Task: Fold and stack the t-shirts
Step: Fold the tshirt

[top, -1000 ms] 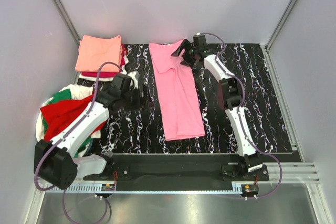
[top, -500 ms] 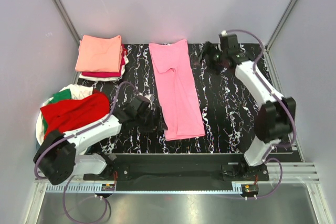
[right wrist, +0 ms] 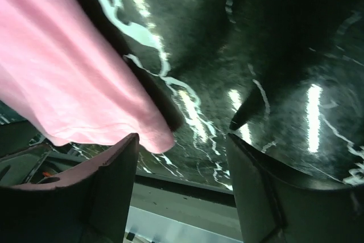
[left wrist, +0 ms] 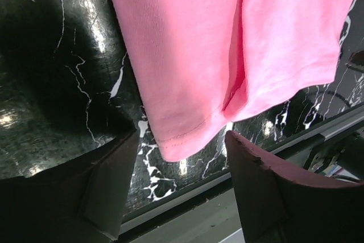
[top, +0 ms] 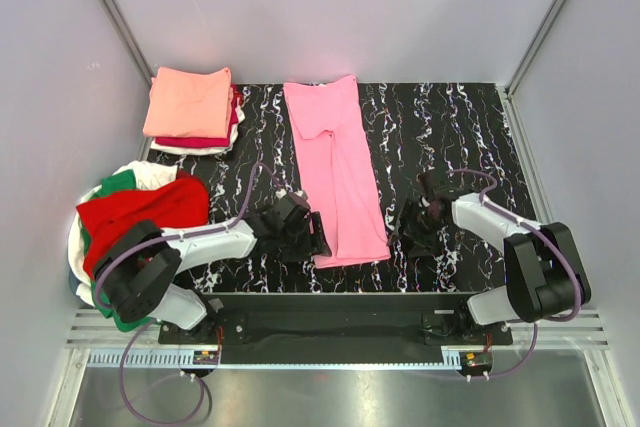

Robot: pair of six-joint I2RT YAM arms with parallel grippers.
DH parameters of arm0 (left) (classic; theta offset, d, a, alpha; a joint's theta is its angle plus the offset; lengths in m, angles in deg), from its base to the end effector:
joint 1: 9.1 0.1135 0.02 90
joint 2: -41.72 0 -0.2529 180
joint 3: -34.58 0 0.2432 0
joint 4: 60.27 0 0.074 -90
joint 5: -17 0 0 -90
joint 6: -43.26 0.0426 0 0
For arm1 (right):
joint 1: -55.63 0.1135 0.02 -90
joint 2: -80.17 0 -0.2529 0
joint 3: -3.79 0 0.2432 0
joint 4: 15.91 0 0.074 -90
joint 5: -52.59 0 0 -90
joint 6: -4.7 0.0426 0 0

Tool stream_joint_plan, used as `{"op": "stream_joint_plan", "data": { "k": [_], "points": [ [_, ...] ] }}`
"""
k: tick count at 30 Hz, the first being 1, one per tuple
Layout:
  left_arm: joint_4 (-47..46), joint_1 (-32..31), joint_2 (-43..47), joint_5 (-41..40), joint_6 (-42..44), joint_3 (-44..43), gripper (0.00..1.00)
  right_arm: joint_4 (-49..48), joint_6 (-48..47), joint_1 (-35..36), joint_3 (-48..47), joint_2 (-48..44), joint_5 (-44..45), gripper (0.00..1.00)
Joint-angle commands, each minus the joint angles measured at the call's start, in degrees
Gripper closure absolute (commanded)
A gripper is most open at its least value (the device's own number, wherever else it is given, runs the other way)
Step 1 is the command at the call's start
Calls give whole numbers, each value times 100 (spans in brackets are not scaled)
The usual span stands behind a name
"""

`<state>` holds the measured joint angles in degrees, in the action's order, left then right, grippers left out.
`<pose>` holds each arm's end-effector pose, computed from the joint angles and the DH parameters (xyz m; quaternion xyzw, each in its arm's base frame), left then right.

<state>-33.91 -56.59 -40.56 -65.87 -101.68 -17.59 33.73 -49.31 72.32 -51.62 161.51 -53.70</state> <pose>0.1722 -0.1957 0.1452 -0.0442 0.9548 -0.2617 0.1339 0.2162 0.0773 0.1459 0.1471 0.9712 0.1811 0.0491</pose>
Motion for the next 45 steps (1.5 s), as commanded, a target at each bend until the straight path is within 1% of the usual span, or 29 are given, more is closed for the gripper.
{"op": "stream_joint_plan", "data": {
  "k": [1,5,8,9,11,12,13,14,15,16,17,18,19,23,24,26,27,28,29,32,33,35,37,39,42,43,45],
  "points": [
    [-197,-42,-200,-300,-140,115,32,-661,92,167,8,92,-374,31],
    [-197,-33,-174,-327,-166,176,37,-855,145,370,-9,312,-384,32],
    [-206,-42,-148,-336,-184,203,41,-811,128,414,-54,356,-374,39],
    [-206,-33,-131,-336,-175,212,43,-802,110,440,-71,365,-392,43],
    [-302,-42,-130,-309,-175,247,48,-846,110,510,-63,409,-445,48],
    [-320,-33,-130,-301,-201,256,52,-898,110,589,-71,452,-471,61],
    [-346,-33,-122,-301,-193,264,55,-925,128,642,-63,496,-532,65],
    [-416,-42,-122,-274,-201,291,60,-960,154,678,-54,566,-524,70],
    [-443,-33,-113,-257,-193,291,64,-995,154,704,-36,576,-515,79],
    [-460,-42,-95,-248,-175,291,71,-1004,172,704,-19,558,-506,94],
    [-478,-42,-78,-222,-158,291,86,-987,154,704,-27,497,-480,100],
    [-452,-50,-43,-239,-158,282,94,-943,163,713,-27,462,-463,100],
    [-373,-59,53,-291,-166,282,100,-899,146,704,-27,427,-462,100],
    [118,-138,466,-406,-263,282,100,-548,233,809,-45,-29,-357,100],
    [250,-191,754,-423,-376,291,100,-338,277,853,-36,-161,-313,100],
    [654,-427,1072,-625,-596,291,100,-39,505,1098,8,-627,-164,100],
    [786,-515,1370,-678,-675,282,100,41,601,1204,34,-794,-146,100],
    [1014,-612,1512,-705,-754,273,100,77,863,1310,121,-1135,-129,100],
    [1155,-787,1644,-870,-894,230,100,138,1005,1563,166,-1286,-120,100],
    [1691,-1016,2145,-1091,-1150,177,100,305,1507,1951,263,-1787,3,100],
    [1823,-1026,2390,-1144,-1186,168,100,332,1612,1978,271,-1893,21,100],
    [2140,-1026,2593,-1223,-1177,115,100,445,1745,1987,202,-2122,178,100],
    [2516,-991,2735,-1503,-1064,-120,100,568,1693,1979,-130,-2114,600,100],
    [2755,-781,2665,-1557,-818,-297,100,736,1561,1979,-474,-1956,968,100],
    [2748,-359,2454,-1453,-413,-596,100,912,1088,1935,-1465,-1333,1329,100],
    [2721,-271,2393,-1435,-308,-745,100,955,999,1909,-1651,-975,1383,100],
    [2686,10,2130,-1391,8,-947,100,991,771,1803,-2099,-639,1418,100]
  ]
}}
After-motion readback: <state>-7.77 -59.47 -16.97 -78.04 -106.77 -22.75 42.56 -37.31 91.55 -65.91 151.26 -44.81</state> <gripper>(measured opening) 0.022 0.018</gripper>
